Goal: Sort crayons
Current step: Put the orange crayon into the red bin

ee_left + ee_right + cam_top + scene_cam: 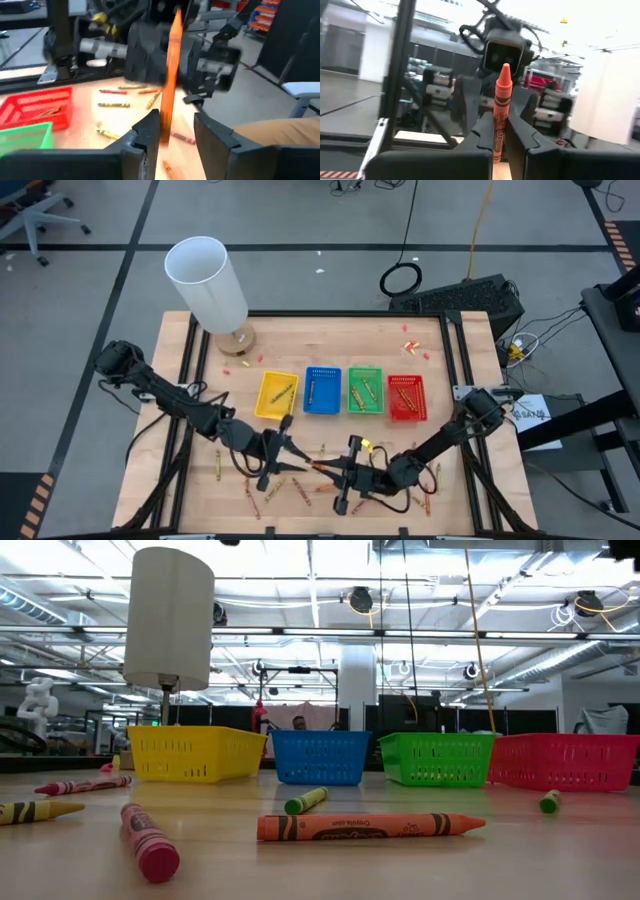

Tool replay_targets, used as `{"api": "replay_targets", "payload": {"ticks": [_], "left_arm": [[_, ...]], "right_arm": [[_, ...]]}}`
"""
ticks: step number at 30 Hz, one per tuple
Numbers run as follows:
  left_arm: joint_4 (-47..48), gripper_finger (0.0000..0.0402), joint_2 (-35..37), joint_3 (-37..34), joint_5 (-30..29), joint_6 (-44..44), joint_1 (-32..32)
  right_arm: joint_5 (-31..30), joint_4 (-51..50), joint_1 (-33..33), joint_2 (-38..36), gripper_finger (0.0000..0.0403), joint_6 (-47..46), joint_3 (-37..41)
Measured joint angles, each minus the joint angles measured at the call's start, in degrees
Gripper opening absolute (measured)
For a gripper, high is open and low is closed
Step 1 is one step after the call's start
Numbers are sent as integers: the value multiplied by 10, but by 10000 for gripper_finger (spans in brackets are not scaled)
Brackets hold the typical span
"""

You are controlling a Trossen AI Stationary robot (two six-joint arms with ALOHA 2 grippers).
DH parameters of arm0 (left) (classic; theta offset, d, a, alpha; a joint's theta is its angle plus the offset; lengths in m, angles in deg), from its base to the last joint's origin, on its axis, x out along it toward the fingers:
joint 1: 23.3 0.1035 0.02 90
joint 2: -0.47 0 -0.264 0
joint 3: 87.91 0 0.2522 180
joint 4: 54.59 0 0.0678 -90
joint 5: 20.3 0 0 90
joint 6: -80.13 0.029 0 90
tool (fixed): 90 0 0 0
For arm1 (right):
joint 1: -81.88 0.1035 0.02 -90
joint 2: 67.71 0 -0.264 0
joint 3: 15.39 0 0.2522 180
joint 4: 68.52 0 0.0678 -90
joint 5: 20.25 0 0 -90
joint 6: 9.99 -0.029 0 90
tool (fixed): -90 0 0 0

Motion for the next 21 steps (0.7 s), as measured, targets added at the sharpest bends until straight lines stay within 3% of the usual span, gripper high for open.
{"api": "replay_targets", "payload": {"ticks": [9, 14, 21], "left_arm": [[133, 125, 1, 0, -35, -10, 0], [179, 125, 1, 0, -41, -43, 0], [191, 125, -4, 0, -43, -42, 0]], "right_arm": [[-124, -106, 44, -76, 7, 52, 0], [-137, -230, 61, -140, 11, 84, 0], [-169, -484, 73, -238, 12, -48, 0]]}}
